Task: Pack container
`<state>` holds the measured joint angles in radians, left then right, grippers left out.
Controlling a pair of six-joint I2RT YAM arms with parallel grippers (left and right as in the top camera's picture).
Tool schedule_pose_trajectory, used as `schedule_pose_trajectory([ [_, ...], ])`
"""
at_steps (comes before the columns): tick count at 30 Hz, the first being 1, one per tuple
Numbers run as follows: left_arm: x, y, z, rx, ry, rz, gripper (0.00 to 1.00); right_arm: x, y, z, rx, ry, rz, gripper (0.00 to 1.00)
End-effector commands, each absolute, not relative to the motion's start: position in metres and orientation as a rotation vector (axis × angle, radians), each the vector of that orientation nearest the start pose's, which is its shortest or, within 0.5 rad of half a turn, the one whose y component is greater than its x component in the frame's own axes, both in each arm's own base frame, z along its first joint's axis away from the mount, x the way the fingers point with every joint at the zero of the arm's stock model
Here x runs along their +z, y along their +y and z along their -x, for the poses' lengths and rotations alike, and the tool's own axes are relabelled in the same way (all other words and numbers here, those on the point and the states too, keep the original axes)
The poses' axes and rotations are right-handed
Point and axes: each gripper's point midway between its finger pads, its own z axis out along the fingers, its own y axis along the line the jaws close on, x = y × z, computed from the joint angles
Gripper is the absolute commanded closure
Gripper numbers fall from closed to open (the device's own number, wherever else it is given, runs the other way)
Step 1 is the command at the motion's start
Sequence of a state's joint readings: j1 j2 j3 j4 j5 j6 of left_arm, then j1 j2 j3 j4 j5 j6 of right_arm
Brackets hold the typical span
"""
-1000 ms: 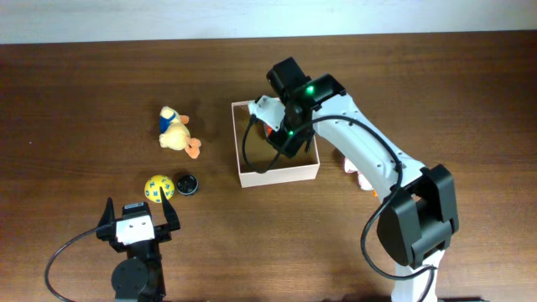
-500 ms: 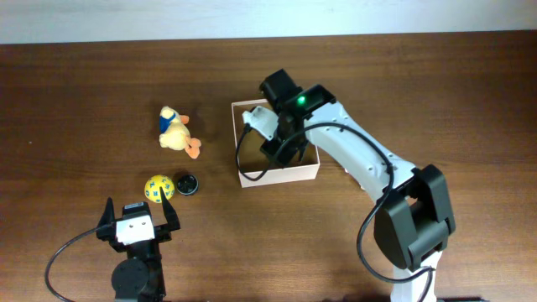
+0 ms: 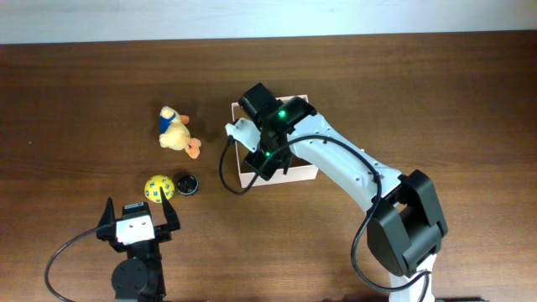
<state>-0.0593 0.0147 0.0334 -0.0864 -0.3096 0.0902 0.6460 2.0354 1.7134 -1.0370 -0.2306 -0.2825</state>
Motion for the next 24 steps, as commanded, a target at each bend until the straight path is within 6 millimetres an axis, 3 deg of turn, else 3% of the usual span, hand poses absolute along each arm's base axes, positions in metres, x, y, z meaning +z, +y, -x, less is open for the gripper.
schedule_pose_trajectory([
  [1, 0.163, 0.038, -0.240, 0.285, 1.641, 0.097, 0.01, 0.098, 0.300, -0.326, 0.424, 2.643, 1.284, 0.96],
  [13, 0.163, 0.038, -0.240, 0.285, 1.641, 0.097, 0.01, 0.100, 0.305, -0.328, 0.462, 2.681, 1.181, 0.96],
  [20, 0.163, 0.038, -0.240, 0.285, 1.641, 0.097, 0.01, 0.103, 0.321, -0.324, 0.523, 2.653, 1.176, 0.96],
  [24, 0.163, 0.038, -0.240, 0.285, 1.641, 0.097, 0.01, 0.100, 0.313, -0.331, 0.426, 2.656, 1.166, 0.96],
])
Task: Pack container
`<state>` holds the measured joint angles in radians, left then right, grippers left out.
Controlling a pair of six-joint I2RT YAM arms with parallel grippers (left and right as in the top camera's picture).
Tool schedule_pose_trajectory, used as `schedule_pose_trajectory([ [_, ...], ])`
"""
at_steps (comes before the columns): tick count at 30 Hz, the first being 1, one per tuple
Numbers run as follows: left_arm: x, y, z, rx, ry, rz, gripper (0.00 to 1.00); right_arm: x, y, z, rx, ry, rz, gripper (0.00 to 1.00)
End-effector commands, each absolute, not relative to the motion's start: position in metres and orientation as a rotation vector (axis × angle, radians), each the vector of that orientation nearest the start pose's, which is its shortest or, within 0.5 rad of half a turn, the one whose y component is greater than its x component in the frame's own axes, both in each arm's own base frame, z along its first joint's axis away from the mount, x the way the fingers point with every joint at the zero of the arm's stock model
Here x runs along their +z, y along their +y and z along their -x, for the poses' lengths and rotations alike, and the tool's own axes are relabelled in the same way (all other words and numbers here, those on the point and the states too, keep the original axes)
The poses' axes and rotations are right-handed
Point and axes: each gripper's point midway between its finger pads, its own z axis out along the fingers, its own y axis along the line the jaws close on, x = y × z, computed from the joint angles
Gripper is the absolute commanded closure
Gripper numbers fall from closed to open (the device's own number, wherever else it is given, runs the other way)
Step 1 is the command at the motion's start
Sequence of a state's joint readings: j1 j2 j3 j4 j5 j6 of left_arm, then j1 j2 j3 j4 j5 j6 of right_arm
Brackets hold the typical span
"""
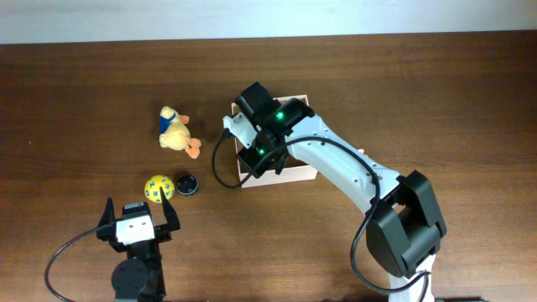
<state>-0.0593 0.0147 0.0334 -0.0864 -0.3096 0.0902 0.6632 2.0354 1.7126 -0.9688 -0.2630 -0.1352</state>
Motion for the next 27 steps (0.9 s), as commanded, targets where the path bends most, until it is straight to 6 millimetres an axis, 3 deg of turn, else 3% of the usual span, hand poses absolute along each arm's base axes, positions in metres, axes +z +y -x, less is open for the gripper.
schedule_pose_trajectory([
  [1, 0.163, 0.038, -0.240, 0.285, 1.641, 0.097, 0.01, 0.099, 0.308, -0.334, 0.376, 2.660, 1.159, 0.96],
  [7, 0.163, 0.038, -0.240, 0.285, 1.641, 0.097, 0.01, 0.094, 0.280, -0.351, 0.163, 2.682, 1.108, 0.96],
  [19, 0.163, 0.038, -0.240, 0.285, 1.641, 0.097, 0.01, 0.090, 0.220, -0.366, 0.115, 2.856, 0.875, 0.96],
  [27, 0.163, 0.038, -0.240, 0.285, 1.641, 0.097, 0.01, 0.087, 0.208, -0.348, 0.099, 2.947, 0.879, 0.96],
])
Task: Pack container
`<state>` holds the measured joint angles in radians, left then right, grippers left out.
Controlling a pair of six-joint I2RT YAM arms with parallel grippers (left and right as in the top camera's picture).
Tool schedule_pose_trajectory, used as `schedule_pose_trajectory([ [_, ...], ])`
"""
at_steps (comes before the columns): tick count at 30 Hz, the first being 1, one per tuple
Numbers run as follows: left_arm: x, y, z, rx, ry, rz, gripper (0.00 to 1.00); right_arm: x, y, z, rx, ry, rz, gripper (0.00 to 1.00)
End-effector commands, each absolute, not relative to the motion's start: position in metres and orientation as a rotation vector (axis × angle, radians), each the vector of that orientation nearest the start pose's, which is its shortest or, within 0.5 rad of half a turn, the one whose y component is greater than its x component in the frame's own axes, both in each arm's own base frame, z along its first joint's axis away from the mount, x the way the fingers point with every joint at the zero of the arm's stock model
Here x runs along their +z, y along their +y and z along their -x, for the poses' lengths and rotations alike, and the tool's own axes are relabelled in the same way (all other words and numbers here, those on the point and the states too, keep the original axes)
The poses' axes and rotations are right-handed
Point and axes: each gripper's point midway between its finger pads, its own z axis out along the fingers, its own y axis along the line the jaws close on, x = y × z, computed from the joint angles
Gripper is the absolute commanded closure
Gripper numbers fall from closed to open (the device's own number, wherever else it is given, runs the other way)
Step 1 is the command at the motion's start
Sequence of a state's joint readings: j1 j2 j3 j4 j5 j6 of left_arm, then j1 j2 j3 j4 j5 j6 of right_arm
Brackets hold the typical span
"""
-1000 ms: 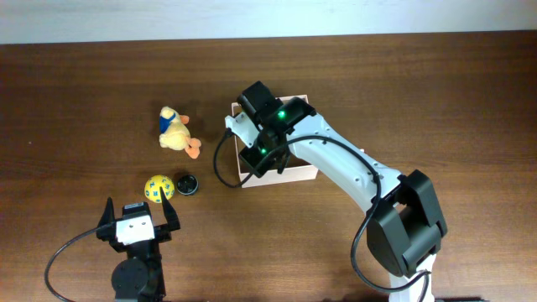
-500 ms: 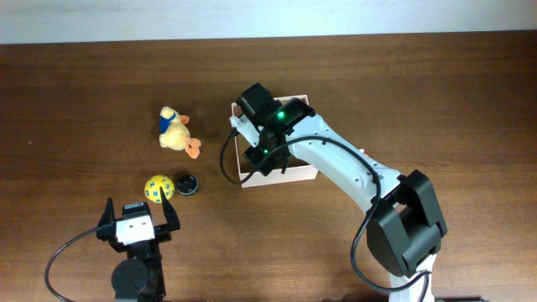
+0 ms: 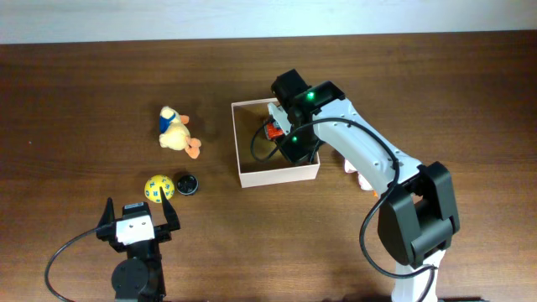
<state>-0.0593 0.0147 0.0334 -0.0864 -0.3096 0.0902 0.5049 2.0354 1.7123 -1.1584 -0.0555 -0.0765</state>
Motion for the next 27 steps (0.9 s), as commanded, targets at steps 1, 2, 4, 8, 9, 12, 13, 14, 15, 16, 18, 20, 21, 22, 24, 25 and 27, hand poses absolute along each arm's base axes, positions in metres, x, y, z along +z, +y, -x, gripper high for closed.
schedule_pose_trajectory([
  [1, 0.163, 0.038, -0.240, 0.285, 1.641, 0.097, 0.01, 0.087, 0.206, -0.346, 0.094, 2.963, 0.868, 0.96],
  [2, 0.163, 0.038, -0.240, 0.285, 1.641, 0.097, 0.01, 0.087, 0.205, -0.343, 0.092, 2.976, 0.860, 0.96],
  [4, 0.163, 0.038, -0.240, 0.285, 1.641, 0.097, 0.01, 0.087, 0.202, -0.338, 0.084, 2.999, 0.865, 0.96],
  [8, 0.163, 0.038, -0.240, 0.285, 1.641, 0.097, 0.01, 0.086, 0.199, -0.331, 0.075, 3.030, 0.874, 0.96],
  [9, 0.163, 0.038, -0.240, 0.285, 1.641, 0.097, 0.01, 0.086, 0.199, -0.329, 0.083, 3.037, 0.875, 0.96],
  [12, 0.163, 0.038, -0.240, 0.285, 1.641, 0.097, 0.01, 0.087, 0.203, -0.325, 0.133, 3.049, 0.878, 0.96],
  [13, 0.163, 0.038, -0.240, 0.285, 1.641, 0.097, 0.01, 0.087, 0.204, -0.325, 0.142, 3.049, 0.878, 0.96],
  [14, 0.163, 0.038, -0.240, 0.285, 1.641, 0.097, 0.01, 0.087, 0.204, -0.325, 0.142, 3.046, 0.878, 0.96],
  [15, 0.163, 0.038, -0.240, 0.285, 1.641, 0.097, 0.01, 0.087, 0.205, -0.327, 0.141, 3.041, 0.877, 0.96],
  [16, 0.163, 0.038, -0.240, 0.285, 1.641, 0.097, 0.01, 0.087, 0.206, -0.328, 0.144, 3.033, 0.876, 0.96],
  [18, 0.163, 0.038, -0.240, 0.285, 1.641, 0.097, 0.01, 0.087, 0.207, -0.333, 0.151, 3.016, 0.869, 0.96],
  [20, 0.163, 0.038, -0.240, 0.285, 1.641, 0.097, 0.01, 0.087, 0.210, -0.335, 0.166, 3.002, 0.866, 0.96],
  [21, 0.163, 0.038, -0.240, 0.285, 1.641, 0.097, 0.01, 0.087, 0.212, -0.335, 0.179, 3.001, 0.866, 0.96],
  [22, 0.163, 0.038, -0.240, 0.285, 1.641, 0.097, 0.01, 0.088, 0.214, -0.334, 0.202, 3.002, 0.869, 0.96],
  [24, 0.163, 0.038, -0.240, 0.285, 1.641, 0.098, 0.01, 0.088, 0.218, -0.331, 0.244, 3.009, 0.870, 0.96],
  [25, 0.163, 0.038, -0.240, 0.285, 1.641, 0.097, 0.01, 0.089, 0.219, -0.329, 0.261, 3.012, 0.871, 0.96],
  [27, 0.163, 0.038, -0.240, 0.285, 1.641, 0.097, 0.01, 0.089, 0.222, -0.325, 0.292, 3.023, 0.874, 0.96],
])
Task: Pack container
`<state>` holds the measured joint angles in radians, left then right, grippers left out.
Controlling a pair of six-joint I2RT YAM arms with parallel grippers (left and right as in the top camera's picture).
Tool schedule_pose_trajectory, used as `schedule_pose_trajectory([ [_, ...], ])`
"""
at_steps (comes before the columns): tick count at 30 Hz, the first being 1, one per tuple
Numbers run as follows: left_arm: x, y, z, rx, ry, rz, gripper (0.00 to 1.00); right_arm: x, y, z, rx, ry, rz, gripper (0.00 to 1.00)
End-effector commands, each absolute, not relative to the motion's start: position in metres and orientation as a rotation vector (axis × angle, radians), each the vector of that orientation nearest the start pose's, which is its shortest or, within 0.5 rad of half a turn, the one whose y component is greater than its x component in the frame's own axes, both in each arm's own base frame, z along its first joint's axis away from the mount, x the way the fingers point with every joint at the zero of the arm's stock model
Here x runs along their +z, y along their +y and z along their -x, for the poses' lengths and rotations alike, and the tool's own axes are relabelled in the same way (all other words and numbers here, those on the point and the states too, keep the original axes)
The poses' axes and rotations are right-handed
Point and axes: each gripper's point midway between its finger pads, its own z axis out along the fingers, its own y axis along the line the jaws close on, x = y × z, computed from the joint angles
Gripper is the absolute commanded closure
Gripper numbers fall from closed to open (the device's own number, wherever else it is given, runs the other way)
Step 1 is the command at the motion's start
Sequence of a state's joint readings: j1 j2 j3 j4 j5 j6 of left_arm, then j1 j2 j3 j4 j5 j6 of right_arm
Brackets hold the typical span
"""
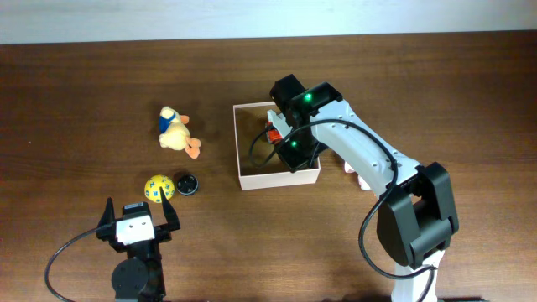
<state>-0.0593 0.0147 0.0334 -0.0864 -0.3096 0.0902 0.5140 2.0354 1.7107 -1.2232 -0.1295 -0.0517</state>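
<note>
The white open box (248,178) stands at mid-table. My right gripper (290,154) reaches down into the box's right half; its fingers are dark against the box and I cannot make out their gap. A small orange-red item (273,128) shows inside the box beside the wrist. Left of the box lie a yellow plush duck (175,132), a yellow ball with blue spots (157,188) and a small black round object (185,183). My left gripper (139,215) rests near the front edge, fingers spread, holding nothing.
A pale pinkish object (353,173) peeks out from under the right arm, just right of the box. The right arm's links cross the table from the front right to the box. Bare wood lies behind and left of the duck.
The right gripper has shifted slightly toward the front-left inside the box. The box, the toys and the left arm are where they were.
The right gripper first stood over the box's front-left wall, and 1.8 s ago a little further left. By 0.9 s ago it was over the right half of the box, with an orange-red item visible inside. Now it sits slightly lower-left there. The left arm never moved.
</note>
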Motion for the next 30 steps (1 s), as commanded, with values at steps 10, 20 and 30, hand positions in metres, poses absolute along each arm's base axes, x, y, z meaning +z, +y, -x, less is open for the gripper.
schedule_pose_trajectory([
  [10, 0.163, 0.038, -0.240, 0.285, 1.641, 0.097, 0.01, 0.089, 0.219, -0.318, 0.295, 3.069, 0.839, 0.96],
  [20, 0.163, 0.038, -0.240, 0.285, 1.641, 0.097, 0.01, 0.094, 0.230, -0.344, 0.318, 2.952, 0.830, 0.96],
  [30, 0.163, 0.038, -0.240, 0.285, 1.641, 0.097, 0.01, 0.182, 0.232, -0.391, 0.301, 2.704, 0.844, 0.50],
])
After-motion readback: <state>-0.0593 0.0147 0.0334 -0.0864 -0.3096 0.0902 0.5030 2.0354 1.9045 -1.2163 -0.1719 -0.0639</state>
